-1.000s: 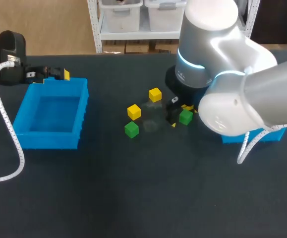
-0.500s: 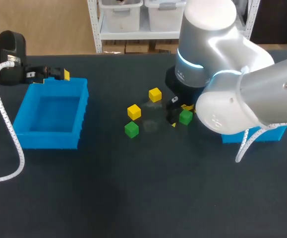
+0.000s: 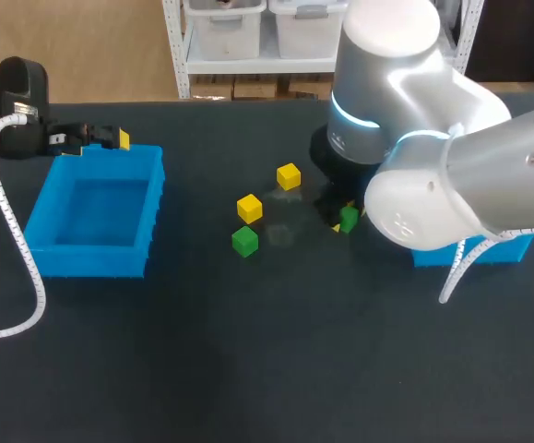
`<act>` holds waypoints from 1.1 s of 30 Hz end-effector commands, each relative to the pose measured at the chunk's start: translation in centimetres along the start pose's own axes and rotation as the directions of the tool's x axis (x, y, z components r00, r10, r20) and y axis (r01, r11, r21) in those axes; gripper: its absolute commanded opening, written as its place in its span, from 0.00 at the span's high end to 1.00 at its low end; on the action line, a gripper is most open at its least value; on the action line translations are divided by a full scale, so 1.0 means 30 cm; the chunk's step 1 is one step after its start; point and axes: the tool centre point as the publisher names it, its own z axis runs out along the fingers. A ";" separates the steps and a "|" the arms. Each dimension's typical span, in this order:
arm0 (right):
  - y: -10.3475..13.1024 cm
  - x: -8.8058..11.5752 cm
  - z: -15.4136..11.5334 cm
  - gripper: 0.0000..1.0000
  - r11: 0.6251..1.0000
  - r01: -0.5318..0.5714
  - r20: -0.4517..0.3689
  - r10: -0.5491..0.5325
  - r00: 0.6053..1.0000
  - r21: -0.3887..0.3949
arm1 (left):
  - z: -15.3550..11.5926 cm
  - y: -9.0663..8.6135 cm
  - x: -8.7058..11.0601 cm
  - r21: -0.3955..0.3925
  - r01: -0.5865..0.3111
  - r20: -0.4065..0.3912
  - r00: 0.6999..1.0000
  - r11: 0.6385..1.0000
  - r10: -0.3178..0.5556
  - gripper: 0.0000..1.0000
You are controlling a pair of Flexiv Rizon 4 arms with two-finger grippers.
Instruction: Put the green cubes in the right bin and the yellow cubes in the left bin.
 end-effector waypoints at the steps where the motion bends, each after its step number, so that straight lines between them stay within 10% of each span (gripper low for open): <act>1: 0.004 0.009 -0.010 1.00 1.000 0.002 0.004 -0.002 1.000 -0.001 | 0.000 0.006 0.003 0.009 -0.002 0.005 1.000 1.000 0.002 0.00; 12: -0.038 -0.051 -0.224 1.00 1.000 0.004 0.155 -0.008 0.988 0.026 | 0.000 0.006 0.003 0.009 -0.002 0.005 1.000 1.000 0.002 0.00; 20: -0.226 -0.050 -0.462 1.00 0.980 -0.170 0.330 0.126 0.936 0.106 | 0.000 0.006 0.003 0.009 -0.002 0.005 1.000 1.000 0.002 0.00; 33: -0.461 0.125 -0.345 1.00 0.876 -0.456 0.252 0.411 0.876 0.158 | 0.000 0.006 0.003 0.009 -0.002 0.005 1.000 1.000 0.002 0.00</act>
